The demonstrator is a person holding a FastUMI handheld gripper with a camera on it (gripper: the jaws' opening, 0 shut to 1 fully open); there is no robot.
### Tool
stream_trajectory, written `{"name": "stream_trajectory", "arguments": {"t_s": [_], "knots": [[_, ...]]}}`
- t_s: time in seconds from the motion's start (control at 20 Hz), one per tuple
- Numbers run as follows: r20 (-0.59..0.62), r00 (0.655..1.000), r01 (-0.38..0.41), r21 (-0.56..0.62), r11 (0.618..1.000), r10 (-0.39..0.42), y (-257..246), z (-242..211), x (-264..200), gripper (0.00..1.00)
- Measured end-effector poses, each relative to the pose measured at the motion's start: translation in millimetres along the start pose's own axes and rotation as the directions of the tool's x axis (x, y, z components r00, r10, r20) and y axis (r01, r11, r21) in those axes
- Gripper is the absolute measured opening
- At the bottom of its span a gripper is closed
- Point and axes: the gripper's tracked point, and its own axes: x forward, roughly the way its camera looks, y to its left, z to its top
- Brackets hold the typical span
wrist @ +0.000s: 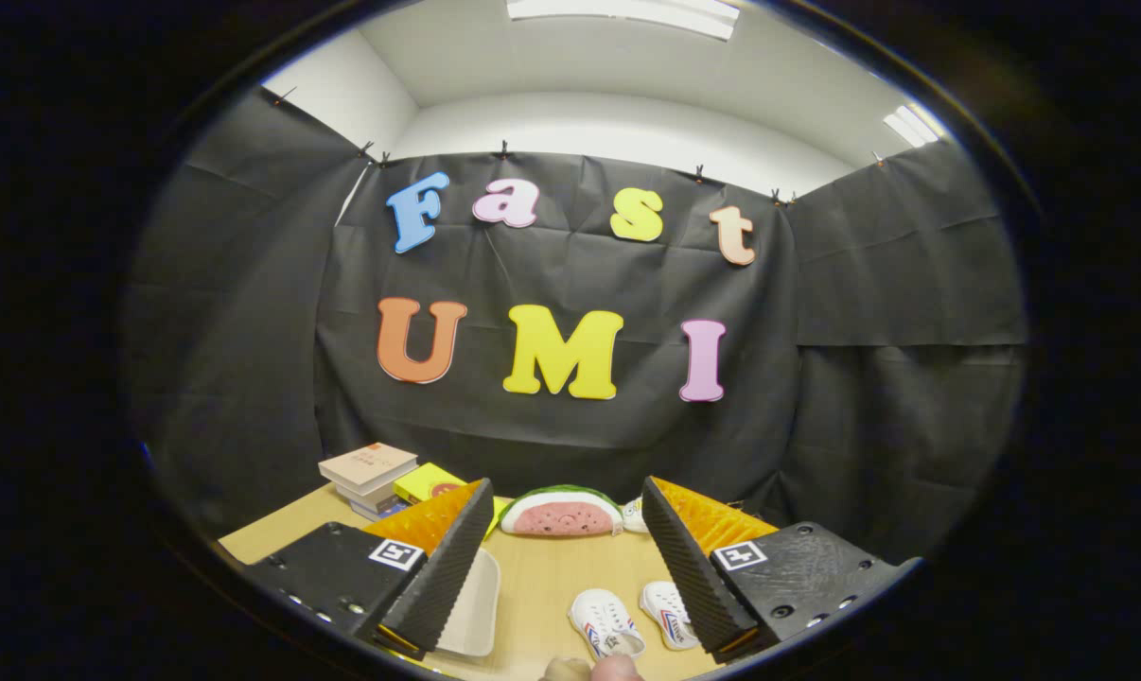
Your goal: Open the storage box then place both shoes into the box .Put the left shoe in first, then the right shoe, with the right side of both shoes facing outward in a uniform manner.
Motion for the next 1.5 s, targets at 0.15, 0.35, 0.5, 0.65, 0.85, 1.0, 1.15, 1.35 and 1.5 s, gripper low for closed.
{"name": "stream_trajectory", "arguments": {"t_s": [0.15, 0.35, 0.5, 0.65, 0.85, 1.0, 1.15, 1.35, 1.5], "knots": [[-0.035, 0.999, -0.03, 0.024, 0.999, 0.031, 4, -7, 7, 0.95], [-0.103, 0.992, -0.067, 0.069, 0.995, 0.074, 4, -29, 16, 0.95], [-0.156, 0.98, -0.105, 0.127, 0.986, 0.125, 13, -56, 20, 0.95], [-0.202, 0.96, -0.15, 0.216, 0.965, 0.195, 24, -83, 26, 0.94], [-0.298, 0.911, -0.183, 0.329, 0.926, 0.286, 38, -132, 38, 0.96], [-0.344, 0.874, -0.214, 0.364, 0.907, 0.344, 46, -162, 46, 0.96], [-0.388, 0.812, -0.243, 0.452, 0.858, 0.435, 62, -189, 57, 0.95], [-0.437, 0.727, -0.264, 0.534, 0.803, 0.529, 86, -225, 65, 0.96], [-0.47, 0.682, -0.243, 0.578, 0.779, 0.561, 94, -250, 73, 0.95]]}}
